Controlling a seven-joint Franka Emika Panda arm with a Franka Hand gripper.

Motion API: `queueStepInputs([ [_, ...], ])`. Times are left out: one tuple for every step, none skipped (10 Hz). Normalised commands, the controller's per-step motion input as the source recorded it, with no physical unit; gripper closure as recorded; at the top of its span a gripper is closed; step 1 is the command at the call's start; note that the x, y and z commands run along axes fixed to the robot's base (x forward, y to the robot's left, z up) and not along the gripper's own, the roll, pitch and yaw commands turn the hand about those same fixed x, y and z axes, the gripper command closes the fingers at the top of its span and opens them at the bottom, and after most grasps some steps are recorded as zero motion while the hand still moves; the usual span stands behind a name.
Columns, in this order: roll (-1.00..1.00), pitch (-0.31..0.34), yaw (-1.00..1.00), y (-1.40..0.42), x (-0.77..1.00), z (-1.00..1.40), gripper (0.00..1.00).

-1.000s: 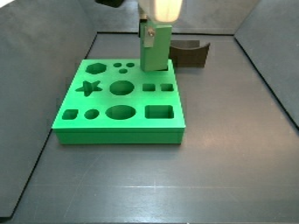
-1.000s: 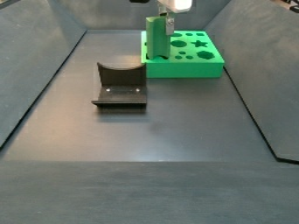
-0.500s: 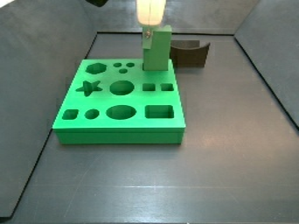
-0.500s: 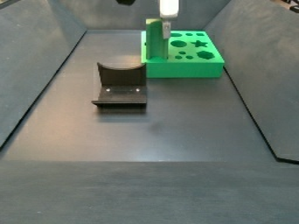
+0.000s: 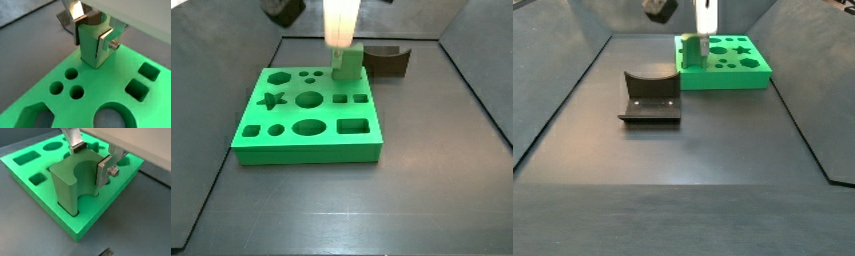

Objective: Insert the arch object.

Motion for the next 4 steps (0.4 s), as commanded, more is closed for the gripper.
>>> queueStepInputs([
  [0.12, -0.063, 0.19, 0.0, 0.05, -0.66, 1.0],
  [0.0, -0.026, 0.0, 0.0, 0.07, -0.42, 1.0],
  [-0.11, -0.05, -0.05, 0.09, 0.0, -0.09, 1.0],
  [0.0, 0.0, 0.0, 0.0, 0.0, 0.0, 1.0],
])
